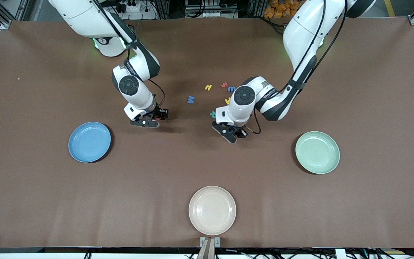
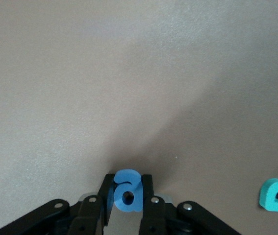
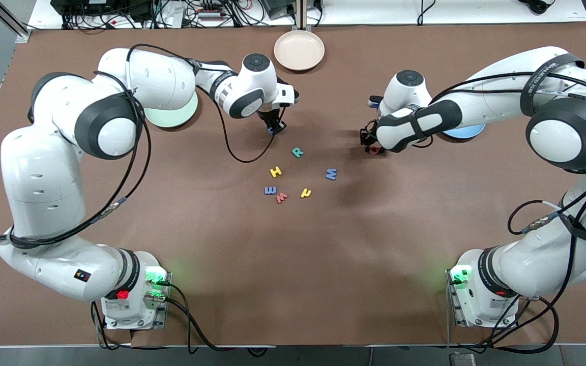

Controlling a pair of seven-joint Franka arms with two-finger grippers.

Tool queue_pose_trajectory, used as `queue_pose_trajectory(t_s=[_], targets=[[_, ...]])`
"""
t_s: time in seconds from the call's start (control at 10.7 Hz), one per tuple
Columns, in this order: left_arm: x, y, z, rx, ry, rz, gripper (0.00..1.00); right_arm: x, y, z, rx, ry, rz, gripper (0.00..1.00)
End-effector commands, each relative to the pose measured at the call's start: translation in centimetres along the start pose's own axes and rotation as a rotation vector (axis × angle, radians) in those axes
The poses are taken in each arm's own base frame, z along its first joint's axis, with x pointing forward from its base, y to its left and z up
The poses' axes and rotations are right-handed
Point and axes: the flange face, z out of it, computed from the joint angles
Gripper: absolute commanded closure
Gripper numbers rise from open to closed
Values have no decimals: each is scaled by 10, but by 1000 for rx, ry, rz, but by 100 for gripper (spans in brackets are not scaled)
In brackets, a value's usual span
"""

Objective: Sort uppercase to blue plate, lowercase to green plate
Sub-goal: 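Carry the blue a to the green plate while the right gripper lifts pink letter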

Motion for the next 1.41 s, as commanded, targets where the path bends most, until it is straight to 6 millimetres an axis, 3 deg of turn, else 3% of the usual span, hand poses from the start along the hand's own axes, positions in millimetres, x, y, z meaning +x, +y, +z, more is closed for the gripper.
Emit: queue_pose_trajectory(t_s=[0.0,0.19,0.38,0.56,0.66,0.94,1.03,1.13,1.31], targets=[[-9,-57,-35,50,-70,-63,100,-5,-5,5,-3,7,-5,48],[-19,-120,-83,78,-128,-165,100,-5,-6,4,-3,7,-5,52],[-34,-185,-111,92,-141,-277,100,-5,-6,4,-3,7,-5,58],[-80,-283,-106,91,-158,-426,100,-5,-6,4,-3,7,-5,60],[-97,-321,-96,78,-160,-490,100,-4,-6,3,-2,8,-6,60],[-123,-376,-76,55,-165,-587,96,0,-7,-3,-1,11,-7,60],[-134,-394,-72,50,-165,-617,58,2,-7,-5,0,13,-10,61],[-133,-401,-74,55,-152,-603,1,6,-6,-7,-14,-3,-7,61],[-122,-399,-99,73,-118,-515,0,15,-13,-18,-43,-33,-13,61]])
